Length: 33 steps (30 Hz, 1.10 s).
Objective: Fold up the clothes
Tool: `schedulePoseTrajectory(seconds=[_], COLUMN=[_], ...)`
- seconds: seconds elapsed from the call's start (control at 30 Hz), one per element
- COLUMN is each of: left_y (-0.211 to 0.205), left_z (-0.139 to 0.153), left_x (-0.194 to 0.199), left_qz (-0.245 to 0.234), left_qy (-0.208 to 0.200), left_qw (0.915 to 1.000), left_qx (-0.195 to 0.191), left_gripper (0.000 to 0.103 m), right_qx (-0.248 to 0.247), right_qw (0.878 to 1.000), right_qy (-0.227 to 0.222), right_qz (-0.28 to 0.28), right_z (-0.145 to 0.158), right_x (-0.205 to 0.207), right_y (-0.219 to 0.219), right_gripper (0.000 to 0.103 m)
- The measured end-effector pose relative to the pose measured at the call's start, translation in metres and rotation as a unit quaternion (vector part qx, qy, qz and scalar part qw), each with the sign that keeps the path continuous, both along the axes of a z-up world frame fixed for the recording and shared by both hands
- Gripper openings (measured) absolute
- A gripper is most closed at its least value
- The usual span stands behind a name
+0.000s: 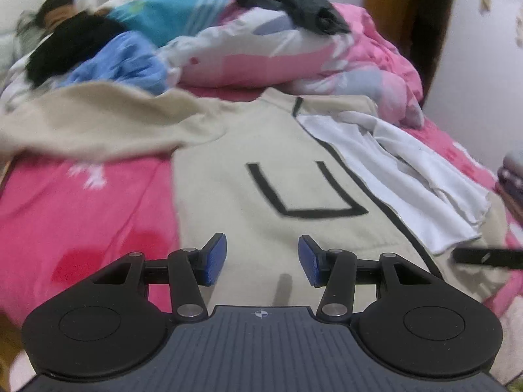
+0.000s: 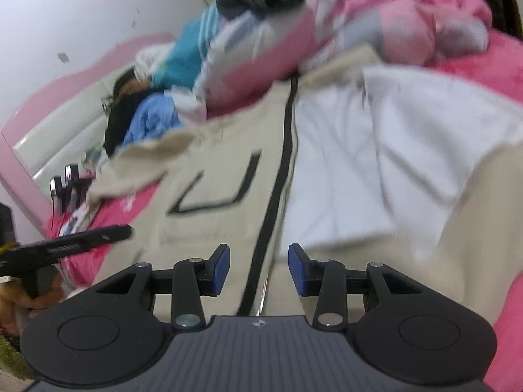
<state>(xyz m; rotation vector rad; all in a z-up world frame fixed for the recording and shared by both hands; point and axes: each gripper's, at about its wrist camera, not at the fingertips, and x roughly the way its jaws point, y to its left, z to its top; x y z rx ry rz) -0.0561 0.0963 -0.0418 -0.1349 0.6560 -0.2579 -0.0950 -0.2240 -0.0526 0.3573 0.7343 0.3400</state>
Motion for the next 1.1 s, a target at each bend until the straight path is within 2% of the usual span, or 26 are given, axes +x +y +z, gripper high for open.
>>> schedulePoseTrajectory(seconds=[0.07, 0.17, 0.3, 0.33, 0.4, 0.53, 0.6, 0.7, 0.93, 1.1], left_y=[0.011, 0.020, 0.022, 0.021, 0.022, 0.025, 0.027, 0.028, 0.027, 0.021], left_z=[-0.003, -0.015, -0.029, -0.031, -0.036, -0.041, -0.039, -0.037, -0.032, -0.043], left_x=[-0.011, -0.020, -0.023, -0.023, -0.024, -0.025, -0.026, -0.028, -0.035, -0.033], left_qz=[0.011, 0.022, 0.021, 0.020, 0.018, 0.014, 0.011, 0.005, -0.017, -0.021], left_qy=[0.014, 0.040, 0.064, 0.067, 0.073, 0.079, 0.080, 0.078, 0.080, 0.093], left_qw=[0.9998, 0.9989, 0.9974, 0.9971, 0.9965, 0.9951, 0.9947, 0.9945, 0.9940, 0.9943], left_qx=[-0.012, -0.011, -0.027, -0.030, -0.038, -0.058, -0.064, -0.070, -0.072, -0.047], left_gripper=[0.049, 0.049, 0.047, 0.039, 0.030, 0.011, 0.008, 0.007, 0.005, 0.007], right_qx=[0.002, 0.014, 0.018, 0.030, 0.042, 0.027, 0.032, 0.033, -0.019, -0.079], right_qw=[1.000, 0.999, 0.999, 0.999, 0.998, 0.999, 0.999, 0.999, 1.000, 0.997], right_qy=[0.017, 0.027, 0.029, 0.032, 0.032, 0.023, 0.028, 0.023, -0.005, -0.010], right_qz=[0.005, 0.016, 0.012, 0.013, 0.016, 0.019, 0.015, 0.011, 0.007, 0.013], right_z=[-0.008, -0.017, -0.024, -0.025, -0.022, -0.016, -0.018, -0.016, -0.007, -0.021], right_x=[-0.003, -0.004, 0.002, 0.002, -0.002, -0.016, -0.018, -0.020, -0.019, -0.017], right_y=[0.005, 0.011, 0.012, 0.010, 0.009, 0.010, 0.009, 0.007, 0.010, 0.019], right_gripper=[0.042, 0.041, 0.012, 0.008, 0.007, 0.006, 0.006, 0.006, 0.006, 0.007])
